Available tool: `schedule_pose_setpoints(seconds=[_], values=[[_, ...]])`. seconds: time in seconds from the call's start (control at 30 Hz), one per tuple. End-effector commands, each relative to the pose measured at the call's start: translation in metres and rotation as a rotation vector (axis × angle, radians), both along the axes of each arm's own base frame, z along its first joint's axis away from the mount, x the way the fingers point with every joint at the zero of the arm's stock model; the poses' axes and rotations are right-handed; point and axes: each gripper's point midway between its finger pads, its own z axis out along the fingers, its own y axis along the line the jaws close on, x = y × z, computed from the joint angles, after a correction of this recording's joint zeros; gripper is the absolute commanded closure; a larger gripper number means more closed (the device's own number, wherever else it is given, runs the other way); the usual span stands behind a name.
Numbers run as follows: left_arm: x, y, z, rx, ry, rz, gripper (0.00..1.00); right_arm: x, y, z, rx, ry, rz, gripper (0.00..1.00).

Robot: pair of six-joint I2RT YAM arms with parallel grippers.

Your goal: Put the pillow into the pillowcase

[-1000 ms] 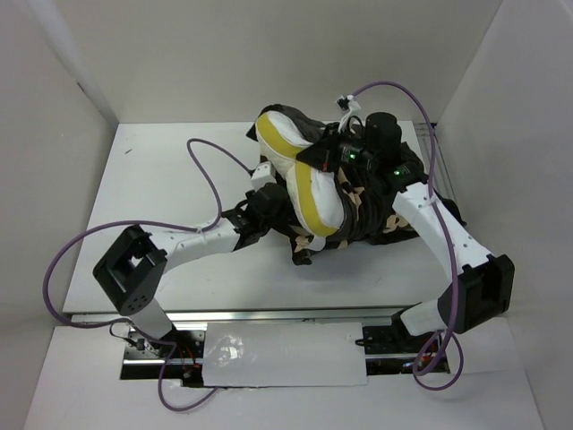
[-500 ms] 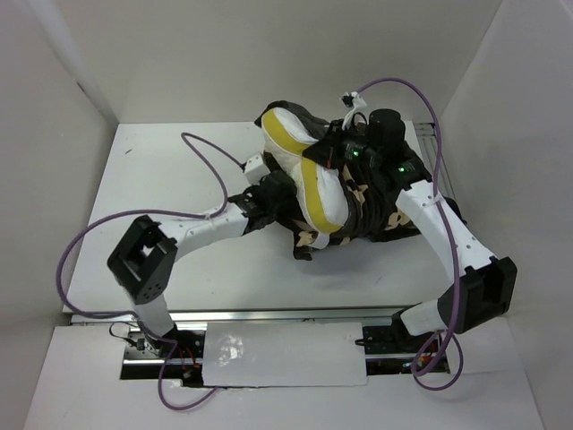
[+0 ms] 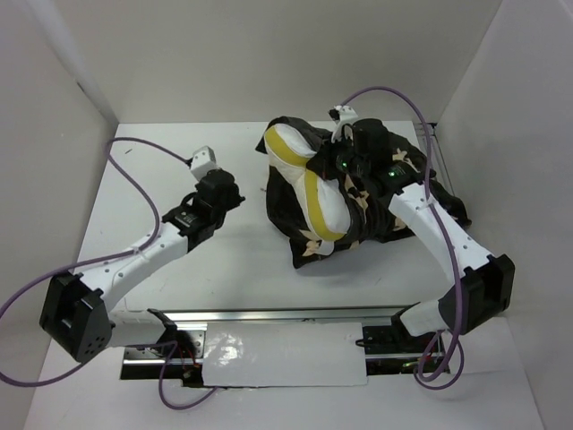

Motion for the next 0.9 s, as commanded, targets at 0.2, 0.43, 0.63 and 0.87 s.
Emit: schedule_pose_setpoints(seconds=[0.2,0.43,0.63,0.87], values=[[0.01,-0.118,0.004,0.066,-0.102,-0.377,0.55,0.008,0.015,0.073,0.103,-0.142,0.032,1.0],[0.032,-0.15,-0.017,0.031,-0.101,-0.39,0.02,0.002,0.031,0.094,0.18,-0.126,0.109,1.0],[0.059,-0.142,-0.028,0.031,-0.099,-0.212,0.01,-0.01,0.037,0.099,0.208,-0.112,0.164,1.0],[0.08,-0.13,-0.057,0.062,-0.048,-0.026,0.06,-0.034,0.043,0.124,0.268,-0.132,0.263,1.0]])
